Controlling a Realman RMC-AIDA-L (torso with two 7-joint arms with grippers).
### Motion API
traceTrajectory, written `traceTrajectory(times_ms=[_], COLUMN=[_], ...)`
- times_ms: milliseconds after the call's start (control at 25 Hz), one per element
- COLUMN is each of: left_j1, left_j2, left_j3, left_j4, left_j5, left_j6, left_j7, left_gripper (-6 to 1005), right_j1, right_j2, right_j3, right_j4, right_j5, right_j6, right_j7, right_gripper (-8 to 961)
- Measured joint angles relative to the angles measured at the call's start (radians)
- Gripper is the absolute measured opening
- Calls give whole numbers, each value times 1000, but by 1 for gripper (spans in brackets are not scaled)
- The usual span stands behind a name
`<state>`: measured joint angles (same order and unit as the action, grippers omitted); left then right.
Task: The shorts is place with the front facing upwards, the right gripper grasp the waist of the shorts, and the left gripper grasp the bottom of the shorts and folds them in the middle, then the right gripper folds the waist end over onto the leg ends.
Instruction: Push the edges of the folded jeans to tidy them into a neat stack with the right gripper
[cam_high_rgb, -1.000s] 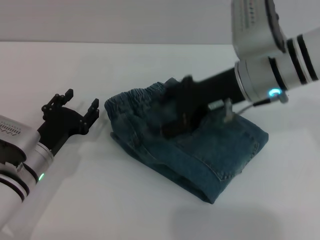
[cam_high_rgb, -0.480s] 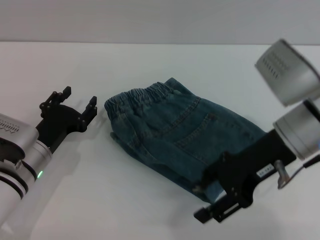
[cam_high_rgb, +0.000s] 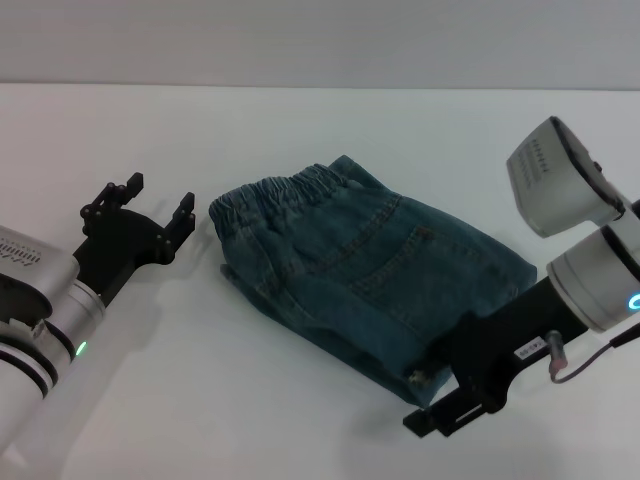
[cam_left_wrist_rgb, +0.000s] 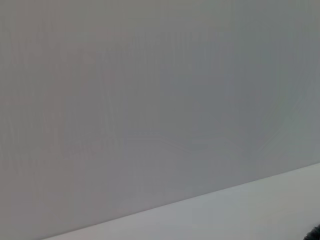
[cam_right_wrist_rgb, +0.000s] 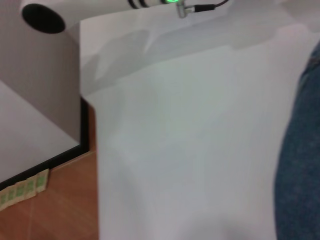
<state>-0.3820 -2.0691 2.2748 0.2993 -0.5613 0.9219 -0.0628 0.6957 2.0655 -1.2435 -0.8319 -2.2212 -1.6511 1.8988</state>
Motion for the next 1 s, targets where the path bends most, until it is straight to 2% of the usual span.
traceTrajectory(times_ms=[160,360,680,1000], left_j1=[0,-1,-11,-15], left_j2=[0,0,0,0], left_j3=[1,2,0,0], left_j4=[0,0,0,7], left_j5=[0,0,1,0], left_j6=[0,0,-8,-9], left_j7=[0,-3,-9,-10], left_gripper=[683,683,683,683], right_j1=[-6,-8,-26,-64], right_j2=[-8,-13,-32,-33], right_j3=[31,114,243,362], right_j4=[-3,-9,-46,-103], right_j5=[-18,-70,-82,-62], right_j6=[26,61,118,187], right_j7=[1,1,-7,-47], right_gripper=[644,643,643,644])
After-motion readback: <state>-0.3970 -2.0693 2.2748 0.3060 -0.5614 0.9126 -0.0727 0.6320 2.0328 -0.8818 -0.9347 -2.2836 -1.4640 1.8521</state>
